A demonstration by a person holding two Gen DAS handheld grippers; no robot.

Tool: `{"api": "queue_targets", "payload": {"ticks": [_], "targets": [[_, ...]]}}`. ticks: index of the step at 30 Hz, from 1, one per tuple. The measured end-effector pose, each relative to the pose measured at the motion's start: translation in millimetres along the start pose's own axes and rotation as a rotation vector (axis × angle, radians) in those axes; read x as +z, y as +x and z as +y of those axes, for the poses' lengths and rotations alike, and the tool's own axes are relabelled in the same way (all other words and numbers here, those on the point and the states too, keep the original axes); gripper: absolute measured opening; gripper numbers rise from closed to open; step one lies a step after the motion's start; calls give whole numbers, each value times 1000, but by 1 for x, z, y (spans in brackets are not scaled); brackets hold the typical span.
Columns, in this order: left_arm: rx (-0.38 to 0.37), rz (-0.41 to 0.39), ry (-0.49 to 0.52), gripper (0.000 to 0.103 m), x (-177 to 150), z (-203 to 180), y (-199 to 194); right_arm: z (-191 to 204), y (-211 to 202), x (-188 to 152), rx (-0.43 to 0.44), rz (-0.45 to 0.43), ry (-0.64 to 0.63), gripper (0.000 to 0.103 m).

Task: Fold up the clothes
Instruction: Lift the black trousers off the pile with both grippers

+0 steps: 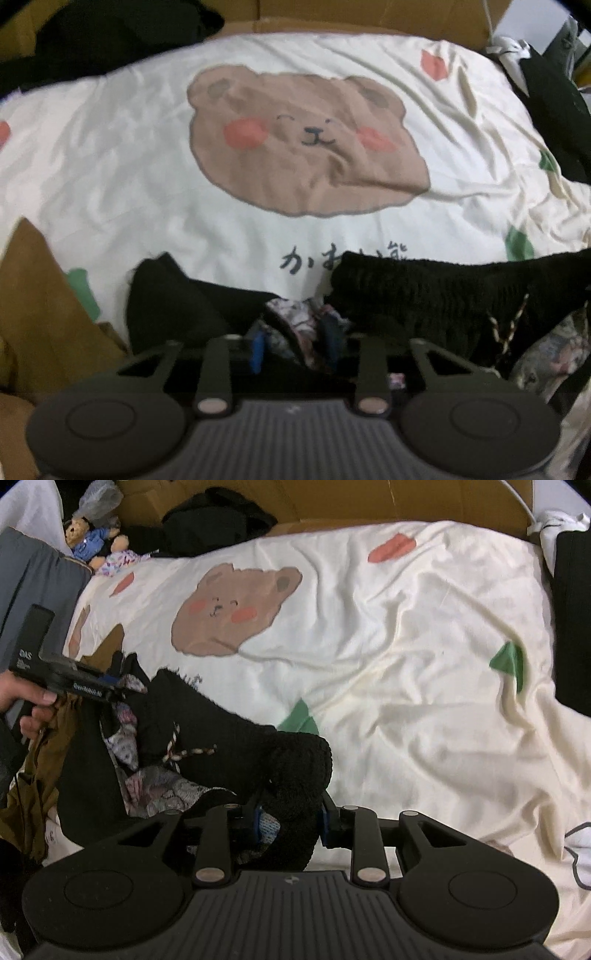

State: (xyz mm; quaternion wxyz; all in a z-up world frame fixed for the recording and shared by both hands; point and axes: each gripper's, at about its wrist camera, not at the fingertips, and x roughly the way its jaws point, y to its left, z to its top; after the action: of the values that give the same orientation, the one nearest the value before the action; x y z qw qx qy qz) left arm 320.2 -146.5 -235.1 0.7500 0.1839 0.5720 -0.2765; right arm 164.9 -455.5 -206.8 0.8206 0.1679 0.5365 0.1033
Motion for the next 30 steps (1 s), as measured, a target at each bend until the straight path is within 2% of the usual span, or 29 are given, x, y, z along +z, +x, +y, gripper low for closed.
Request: {"api": "queue_targets", "payload": {"ticks": [5,10,14,23,30], "targets": [[-2,-94,-30,14,-14,4,-28,6,-7,1,-2,-37,-32,30],[4,-203,-99,13,-20,13,-57,33,-32,16,11,-110,-92,29],[38,-311,-151,11,-33,21,-94,55,-51,28,21,-169,-141,29],[124,-493,-219,10,-73,36,-198,104,-95,54,43,-301,-250,28],[169,-625,-246,10,-107,29,-286,143,-130,75,61,-404,-335,28]]}}
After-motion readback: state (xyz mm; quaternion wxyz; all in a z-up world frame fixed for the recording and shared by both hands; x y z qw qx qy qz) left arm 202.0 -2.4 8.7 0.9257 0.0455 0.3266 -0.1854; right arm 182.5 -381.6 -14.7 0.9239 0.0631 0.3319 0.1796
